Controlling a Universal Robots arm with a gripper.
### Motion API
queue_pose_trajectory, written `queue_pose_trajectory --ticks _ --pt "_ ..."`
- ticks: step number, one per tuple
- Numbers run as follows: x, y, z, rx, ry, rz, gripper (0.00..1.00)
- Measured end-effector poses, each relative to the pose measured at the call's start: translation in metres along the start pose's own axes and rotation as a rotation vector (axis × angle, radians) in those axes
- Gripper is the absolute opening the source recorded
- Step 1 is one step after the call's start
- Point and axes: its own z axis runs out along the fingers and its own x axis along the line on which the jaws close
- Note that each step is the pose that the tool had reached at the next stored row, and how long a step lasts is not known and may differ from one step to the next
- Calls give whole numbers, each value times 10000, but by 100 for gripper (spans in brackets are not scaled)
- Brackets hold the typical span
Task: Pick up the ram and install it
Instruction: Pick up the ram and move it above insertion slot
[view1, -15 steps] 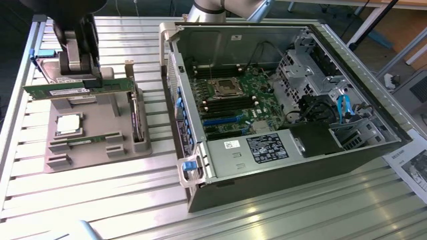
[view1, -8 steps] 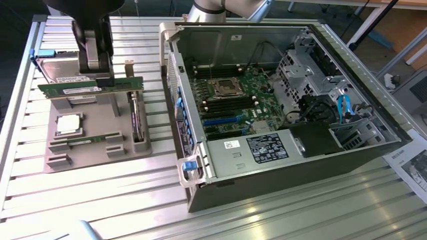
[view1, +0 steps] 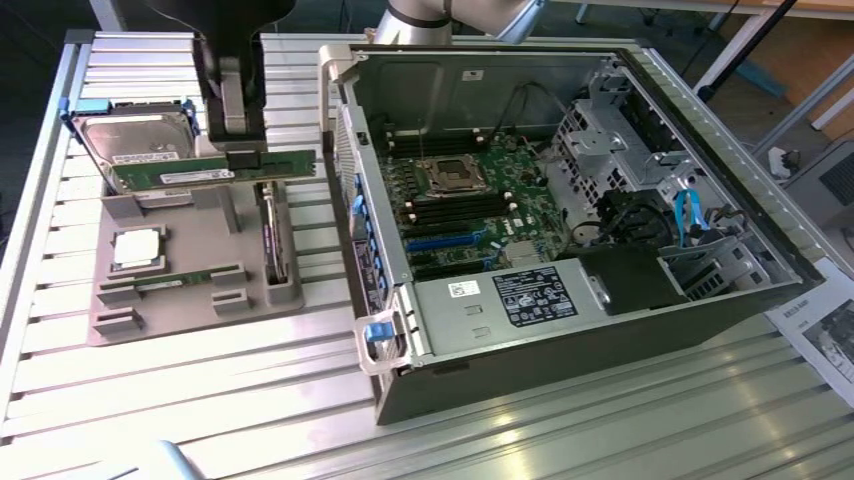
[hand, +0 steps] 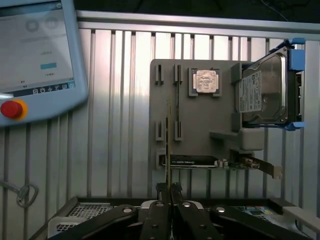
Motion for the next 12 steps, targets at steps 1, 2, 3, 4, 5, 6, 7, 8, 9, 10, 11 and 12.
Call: queue_pose_trajectory --ticks 1,2,3,4,5,6,7,8,9,10,11,12 --pt "0 -23 -3 -5 -1 0 12" --pt "1 -45 -6 -10 -1 1 12" --pt "1 -67 -9 -16 -1 2 12" --pt "2 -88 -12 -22 -1 2 12" --pt "2 -118 -16 -30 -1 3 12" --pt "3 -142 -19 -37 -1 2 12" --pt "3 -169 -22 -45 -2 3 12" --pt "4 -191 -25 -51 -2 3 12" --pt "5 -217 -28 -58 -2 3 12" --pt "5 -247 -32 -66 -3 3 12" --pt "5 -270 -35 -72 -3 4 12" --pt "6 -310 -40 -83 -3 5 12"
